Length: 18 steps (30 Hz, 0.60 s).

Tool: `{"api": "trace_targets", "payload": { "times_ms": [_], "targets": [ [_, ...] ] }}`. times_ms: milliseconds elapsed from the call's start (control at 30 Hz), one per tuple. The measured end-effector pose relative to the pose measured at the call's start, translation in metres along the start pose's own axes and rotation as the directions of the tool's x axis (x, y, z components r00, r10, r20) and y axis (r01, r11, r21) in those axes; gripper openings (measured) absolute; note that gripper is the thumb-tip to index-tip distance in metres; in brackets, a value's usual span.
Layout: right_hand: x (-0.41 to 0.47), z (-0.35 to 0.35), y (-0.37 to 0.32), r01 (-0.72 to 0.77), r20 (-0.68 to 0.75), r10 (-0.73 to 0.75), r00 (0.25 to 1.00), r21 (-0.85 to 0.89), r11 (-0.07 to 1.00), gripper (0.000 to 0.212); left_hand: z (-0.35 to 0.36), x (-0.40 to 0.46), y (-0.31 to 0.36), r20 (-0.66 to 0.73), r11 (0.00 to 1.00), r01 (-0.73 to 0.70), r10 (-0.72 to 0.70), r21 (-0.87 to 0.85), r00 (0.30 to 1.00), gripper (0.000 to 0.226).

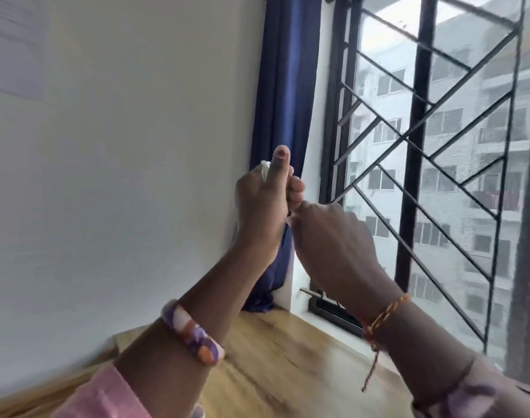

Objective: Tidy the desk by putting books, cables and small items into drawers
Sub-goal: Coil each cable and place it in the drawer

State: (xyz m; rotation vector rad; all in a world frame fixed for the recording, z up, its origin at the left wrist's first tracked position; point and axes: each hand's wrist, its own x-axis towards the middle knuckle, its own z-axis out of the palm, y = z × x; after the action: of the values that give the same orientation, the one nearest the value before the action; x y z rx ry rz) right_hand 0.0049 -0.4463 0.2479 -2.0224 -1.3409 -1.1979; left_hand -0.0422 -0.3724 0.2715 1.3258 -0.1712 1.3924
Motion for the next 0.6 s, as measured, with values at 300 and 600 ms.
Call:
{"api": "trace_targets", "payload": {
  "times_ms": [300,600],
  "targets": [
    [0.007,0.004,-0.022,0.017,-0.149,-0.051,0.987,-0.225,0.974,0.008,-0.044,0.032,0.005,0.108,0.859,0.337,-0.321,-0.384,0.941,0.036],
    [0.02,0.02,-0.049,0.446,-0.309,-0.396,0.864,0.108,0.888,0.011,-0.088,0.03,0.011,0.19,0.905,0.371,-0.334,-0.209,0.923,0.045]
  ]
}}
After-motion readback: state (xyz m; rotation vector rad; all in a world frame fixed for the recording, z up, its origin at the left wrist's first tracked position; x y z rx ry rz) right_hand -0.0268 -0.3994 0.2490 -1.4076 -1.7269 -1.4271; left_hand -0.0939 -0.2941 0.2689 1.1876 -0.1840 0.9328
